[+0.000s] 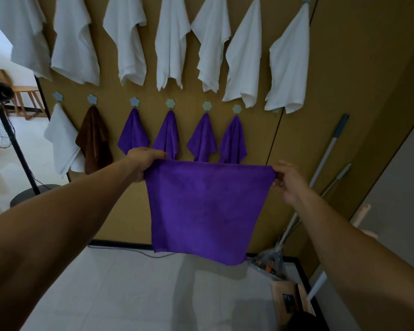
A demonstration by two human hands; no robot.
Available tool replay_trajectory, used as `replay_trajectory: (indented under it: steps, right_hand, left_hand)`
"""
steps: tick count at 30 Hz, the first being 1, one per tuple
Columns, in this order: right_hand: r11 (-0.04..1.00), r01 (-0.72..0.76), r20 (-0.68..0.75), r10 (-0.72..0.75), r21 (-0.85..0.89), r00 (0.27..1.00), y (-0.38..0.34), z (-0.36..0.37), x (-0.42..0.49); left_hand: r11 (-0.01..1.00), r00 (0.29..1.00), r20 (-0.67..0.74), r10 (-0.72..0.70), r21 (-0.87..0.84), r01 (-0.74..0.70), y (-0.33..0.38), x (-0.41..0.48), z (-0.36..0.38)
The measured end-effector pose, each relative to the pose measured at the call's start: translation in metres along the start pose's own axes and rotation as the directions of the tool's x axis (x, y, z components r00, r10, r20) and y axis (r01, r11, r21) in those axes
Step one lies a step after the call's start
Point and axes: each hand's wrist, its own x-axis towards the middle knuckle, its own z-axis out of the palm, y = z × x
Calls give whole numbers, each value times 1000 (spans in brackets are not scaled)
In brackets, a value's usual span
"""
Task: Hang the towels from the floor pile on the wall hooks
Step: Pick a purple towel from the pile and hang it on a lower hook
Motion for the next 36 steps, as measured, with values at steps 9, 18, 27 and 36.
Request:
replay_trajectory:
  steps: [9,18,27,36]
  right_hand:
    - [971,84,57,-73,-226,996,0,5,-29]
    - [787,-27,101,113,-617,989,12,-28,-33]
    - [512,152,100,-128,-846,987,6,-57,37]
    - [459,373,157,-442,-806,883,-27,-90,116]
  left_hand:
    - [939,903,407,-134,344,-15,-5,-5,-3]
    - [710,894,445,-49,645,-282,-22,6,40]
    - [299,870,407,278,824,-481,3,10,101]
    - [709,824,194,533,430,-559,33,11,200]
